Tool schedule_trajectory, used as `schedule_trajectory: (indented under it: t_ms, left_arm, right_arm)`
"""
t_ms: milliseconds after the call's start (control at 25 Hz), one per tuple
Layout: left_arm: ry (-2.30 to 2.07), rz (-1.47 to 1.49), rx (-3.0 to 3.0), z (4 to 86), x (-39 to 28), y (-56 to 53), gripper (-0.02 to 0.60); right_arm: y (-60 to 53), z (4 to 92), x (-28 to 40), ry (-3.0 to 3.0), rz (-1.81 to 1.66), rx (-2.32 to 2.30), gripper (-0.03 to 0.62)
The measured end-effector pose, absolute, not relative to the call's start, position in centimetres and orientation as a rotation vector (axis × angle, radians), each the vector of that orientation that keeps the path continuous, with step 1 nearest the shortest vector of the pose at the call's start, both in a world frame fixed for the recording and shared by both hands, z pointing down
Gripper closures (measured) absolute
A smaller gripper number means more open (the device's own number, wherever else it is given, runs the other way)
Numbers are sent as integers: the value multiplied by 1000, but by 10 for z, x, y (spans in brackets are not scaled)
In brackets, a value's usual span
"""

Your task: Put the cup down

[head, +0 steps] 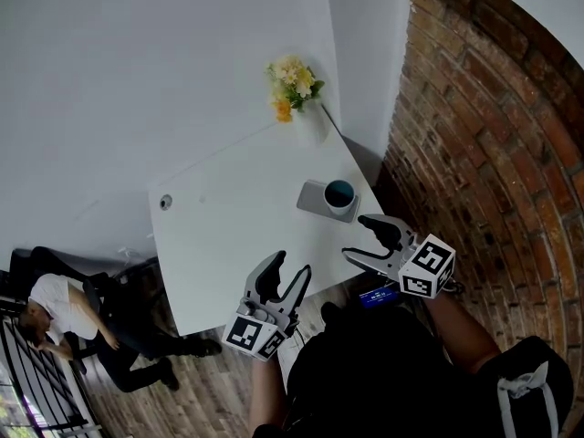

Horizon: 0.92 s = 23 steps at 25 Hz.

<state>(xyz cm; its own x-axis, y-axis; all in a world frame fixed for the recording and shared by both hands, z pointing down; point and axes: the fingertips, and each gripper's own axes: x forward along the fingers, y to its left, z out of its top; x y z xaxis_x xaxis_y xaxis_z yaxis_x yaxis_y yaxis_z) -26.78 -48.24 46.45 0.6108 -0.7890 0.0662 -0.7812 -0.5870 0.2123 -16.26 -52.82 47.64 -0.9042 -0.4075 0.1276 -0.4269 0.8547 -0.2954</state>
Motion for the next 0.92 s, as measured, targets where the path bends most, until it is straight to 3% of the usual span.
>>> schedule_trajectory:
  t_ms: [920]
  left_arm:
    - [-1318,-61,2591,465,-276,-487,350]
  right_arm:
    - [-537,479,-158,-2949,503,697,273]
